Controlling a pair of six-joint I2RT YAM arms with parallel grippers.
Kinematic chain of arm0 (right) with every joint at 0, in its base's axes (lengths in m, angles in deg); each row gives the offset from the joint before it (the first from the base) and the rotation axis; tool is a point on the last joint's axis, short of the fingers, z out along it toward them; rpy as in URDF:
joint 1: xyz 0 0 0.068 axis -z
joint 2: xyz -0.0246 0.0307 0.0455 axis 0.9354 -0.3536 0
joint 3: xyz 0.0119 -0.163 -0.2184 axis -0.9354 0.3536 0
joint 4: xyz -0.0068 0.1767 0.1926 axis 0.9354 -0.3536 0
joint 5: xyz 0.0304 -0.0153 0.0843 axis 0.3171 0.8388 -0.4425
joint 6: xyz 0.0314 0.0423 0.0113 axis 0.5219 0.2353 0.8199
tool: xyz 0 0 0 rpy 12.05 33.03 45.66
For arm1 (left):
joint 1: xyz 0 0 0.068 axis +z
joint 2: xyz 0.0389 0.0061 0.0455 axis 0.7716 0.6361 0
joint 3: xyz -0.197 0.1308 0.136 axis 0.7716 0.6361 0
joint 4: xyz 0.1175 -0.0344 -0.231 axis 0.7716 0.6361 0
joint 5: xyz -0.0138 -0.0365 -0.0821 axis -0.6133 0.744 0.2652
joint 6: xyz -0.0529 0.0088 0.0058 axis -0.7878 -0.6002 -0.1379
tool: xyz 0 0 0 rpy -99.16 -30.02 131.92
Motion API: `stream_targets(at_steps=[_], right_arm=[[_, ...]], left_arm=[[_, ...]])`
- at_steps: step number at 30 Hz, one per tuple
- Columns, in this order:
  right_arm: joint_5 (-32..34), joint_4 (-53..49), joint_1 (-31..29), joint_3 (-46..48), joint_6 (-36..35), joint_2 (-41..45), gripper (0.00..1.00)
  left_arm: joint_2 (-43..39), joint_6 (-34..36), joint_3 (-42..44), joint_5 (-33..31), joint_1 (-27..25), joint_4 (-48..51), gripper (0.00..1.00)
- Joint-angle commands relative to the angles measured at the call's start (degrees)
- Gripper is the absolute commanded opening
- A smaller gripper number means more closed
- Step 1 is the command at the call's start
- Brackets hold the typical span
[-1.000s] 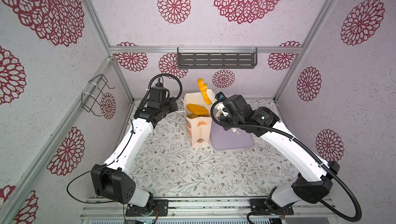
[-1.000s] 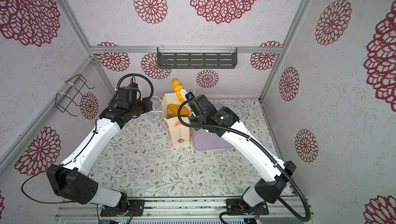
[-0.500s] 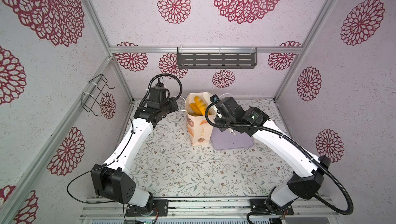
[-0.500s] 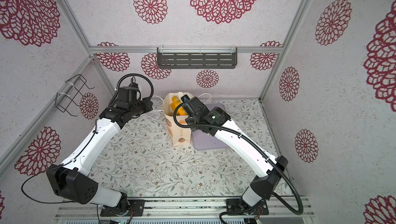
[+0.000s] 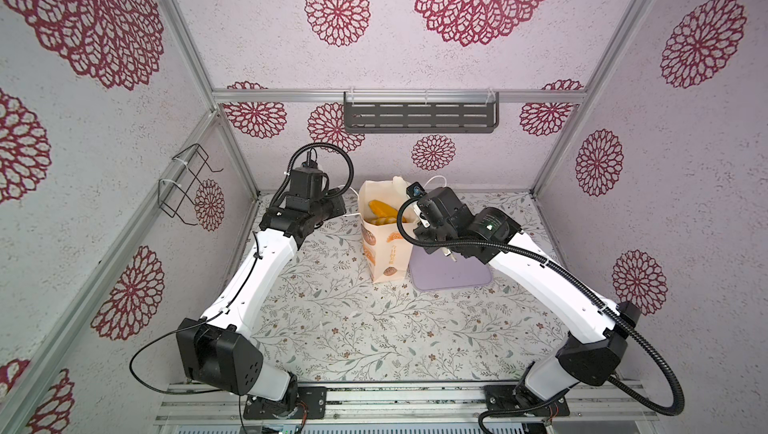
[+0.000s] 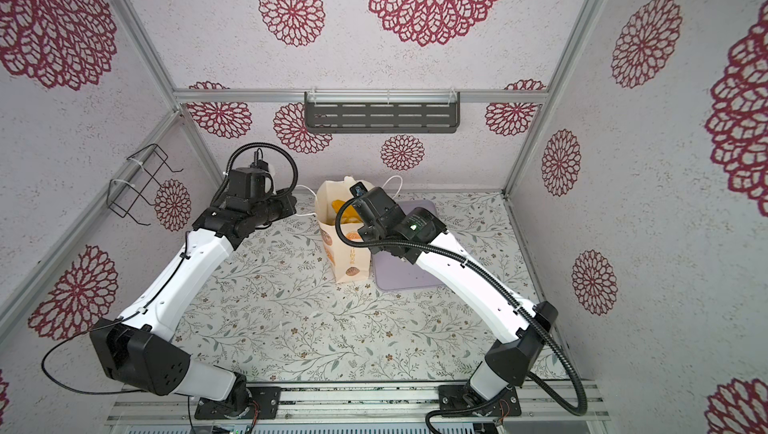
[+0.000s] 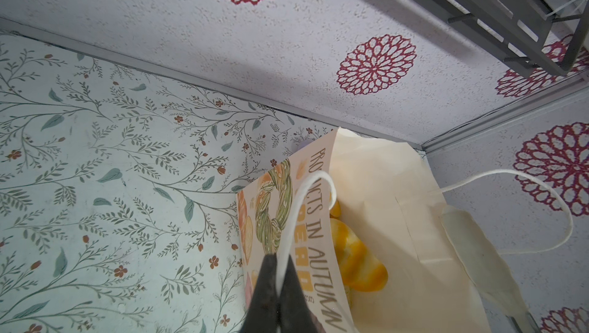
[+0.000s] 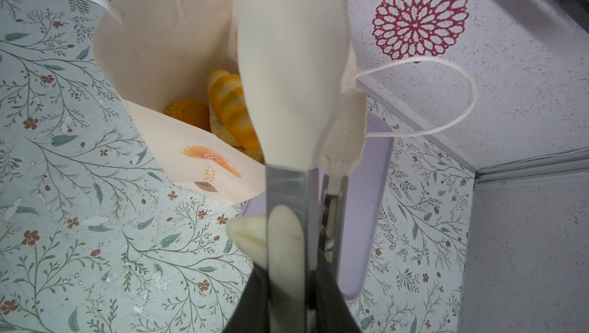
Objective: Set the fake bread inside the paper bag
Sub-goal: 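Open the tongs to release the striped bun inside the bag, then raise the tongs from the bag and move them beside the tray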
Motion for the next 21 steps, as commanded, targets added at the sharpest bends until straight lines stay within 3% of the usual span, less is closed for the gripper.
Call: stream_targets(at_steps=[1, 9, 21], right_arm=[[2.5, 1.5, -0.3, -0.1, -0.2, 2.2, 0.11], [5.5, 1.6, -0.3, 2.6, 0.1, 6.7, 0.03], [4.6, 5.4, -0.3, 6.3, 1.2, 16.8, 0.01]], left_arm=[[-1.2, 0.4, -0.3, 0.2, 0.2, -1.0, 0.00], [-1.3, 0.5, -0.2, 0.1, 0.2, -1.0, 0.00], [-1.1, 0.4, -0.2, -0.1, 0.2, -1.0, 0.00]])
